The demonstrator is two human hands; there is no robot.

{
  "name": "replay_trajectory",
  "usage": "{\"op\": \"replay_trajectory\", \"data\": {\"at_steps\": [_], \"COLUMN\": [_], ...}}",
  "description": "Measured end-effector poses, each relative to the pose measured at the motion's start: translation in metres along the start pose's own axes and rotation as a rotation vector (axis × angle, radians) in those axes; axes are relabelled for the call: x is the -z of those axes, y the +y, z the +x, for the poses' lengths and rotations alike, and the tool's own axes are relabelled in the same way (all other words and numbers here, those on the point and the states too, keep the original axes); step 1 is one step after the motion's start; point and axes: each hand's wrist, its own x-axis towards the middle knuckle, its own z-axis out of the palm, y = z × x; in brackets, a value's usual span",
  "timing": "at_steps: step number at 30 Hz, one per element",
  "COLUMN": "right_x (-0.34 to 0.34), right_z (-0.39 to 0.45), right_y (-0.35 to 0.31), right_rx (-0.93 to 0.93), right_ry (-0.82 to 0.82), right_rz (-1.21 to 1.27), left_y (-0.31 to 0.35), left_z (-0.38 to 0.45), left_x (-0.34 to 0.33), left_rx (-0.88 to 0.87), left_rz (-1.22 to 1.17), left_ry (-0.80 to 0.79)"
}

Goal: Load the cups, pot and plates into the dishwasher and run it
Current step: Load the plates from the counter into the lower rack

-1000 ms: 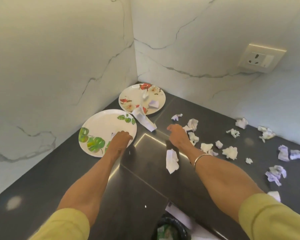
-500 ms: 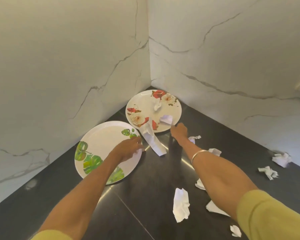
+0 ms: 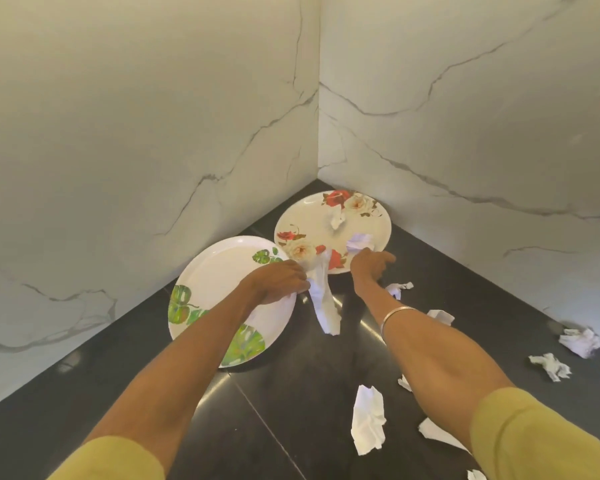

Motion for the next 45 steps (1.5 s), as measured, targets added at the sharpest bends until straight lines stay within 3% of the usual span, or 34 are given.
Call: {"op": "replay_trajectory", "data": {"at_steps": [5, 9, 14, 21, 27, 32, 41, 45], "right_x": [0.032, 0.07, 0.113, 0.164, 0.206, 0.241, 0.296, 0.321], "right_z": [-0.003, -0.014, -0.036, -0.071, -0.102, -0.124, -0.188, -0.209], "right_y": [-0.01, -0.017, -0.024, -0.027, -0.019, -0.01, 0.009, 0.031], "right_rx": [0.08, 0.216, 0.271, 0.493, 0.673, 0.791, 0.867, 0.815], "right_ry": [0.109, 0.042, 0.108, 0.213, 0.293, 0.401, 0.525, 0.592], "right_rz": [0.177, 0.011, 0.097, 0.048, -0.142, -0.134, -0.121, -0.185], "left_y": [0.006, 0.017, 0.04, 0.073, 0.087, 0.105, 0.14, 0.152], "left_z": [-0.003, -0.01, -0.01, -0.018, -0.037, -0.065, -0.103, -0.109], "left_x": [0.031, 0.051, 0.082, 0.126, 0.146, 0.156, 0.168, 0.166], "left_rx": [-0.029, -0.037, -0.056, 0.014, 0.164, 0.324, 0.442, 0.395], "left_rz": [0.216, 0.286, 0.267, 0.252, 0.235, 0.248, 0.164, 0.063], "left_ry": [0.054, 0.091, 0.228, 0.44, 0.563, 0.597, 0.636, 0.718]}}
